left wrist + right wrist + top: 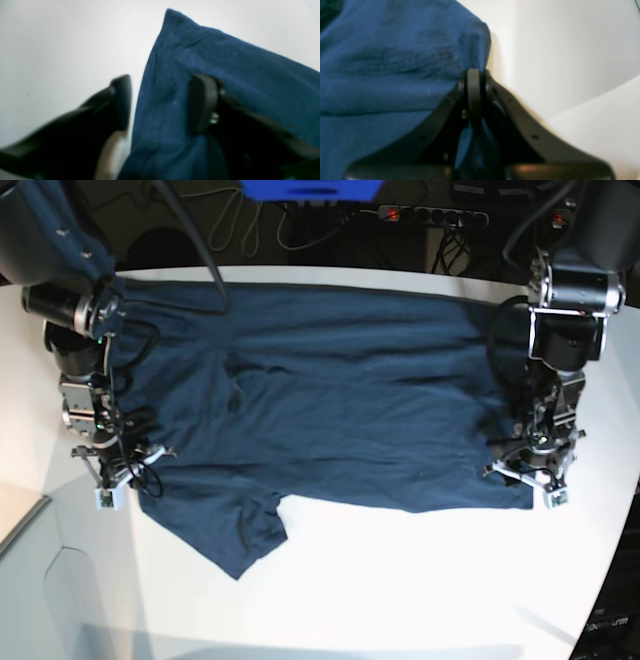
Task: Layout the t-shirt on the table in an organized manner, then fold the t-shirt properly
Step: 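Lift the side edges with both grippers and fold them over the shirt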
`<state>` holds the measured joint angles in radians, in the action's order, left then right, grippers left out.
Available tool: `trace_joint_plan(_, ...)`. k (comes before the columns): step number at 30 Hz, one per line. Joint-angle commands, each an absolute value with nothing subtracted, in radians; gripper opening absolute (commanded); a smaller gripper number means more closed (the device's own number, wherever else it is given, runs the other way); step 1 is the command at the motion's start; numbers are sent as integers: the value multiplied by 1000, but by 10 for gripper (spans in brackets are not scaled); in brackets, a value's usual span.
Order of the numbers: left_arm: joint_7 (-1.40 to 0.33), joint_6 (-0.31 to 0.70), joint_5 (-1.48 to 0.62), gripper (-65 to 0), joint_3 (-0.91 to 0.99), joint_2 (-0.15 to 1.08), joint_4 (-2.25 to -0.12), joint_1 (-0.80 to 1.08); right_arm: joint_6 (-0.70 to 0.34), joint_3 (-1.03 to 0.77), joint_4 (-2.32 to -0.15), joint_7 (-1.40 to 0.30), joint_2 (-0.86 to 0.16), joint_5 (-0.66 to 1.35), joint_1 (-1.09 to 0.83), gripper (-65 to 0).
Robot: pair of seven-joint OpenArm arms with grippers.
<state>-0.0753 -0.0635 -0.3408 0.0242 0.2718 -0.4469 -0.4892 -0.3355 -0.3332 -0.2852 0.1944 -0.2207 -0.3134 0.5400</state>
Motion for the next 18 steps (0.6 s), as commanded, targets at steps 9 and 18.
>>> trace_joint_plan(9,-56,-64,-341,-644,27,286,-469,-506,-340,-335,-285,134,-228,-328,545,-650)
trace_joint_plan(18,-65,-67,-341,-650,28,286,-693,-446,-340,-338,-369,136,-219,-323,541,-650)
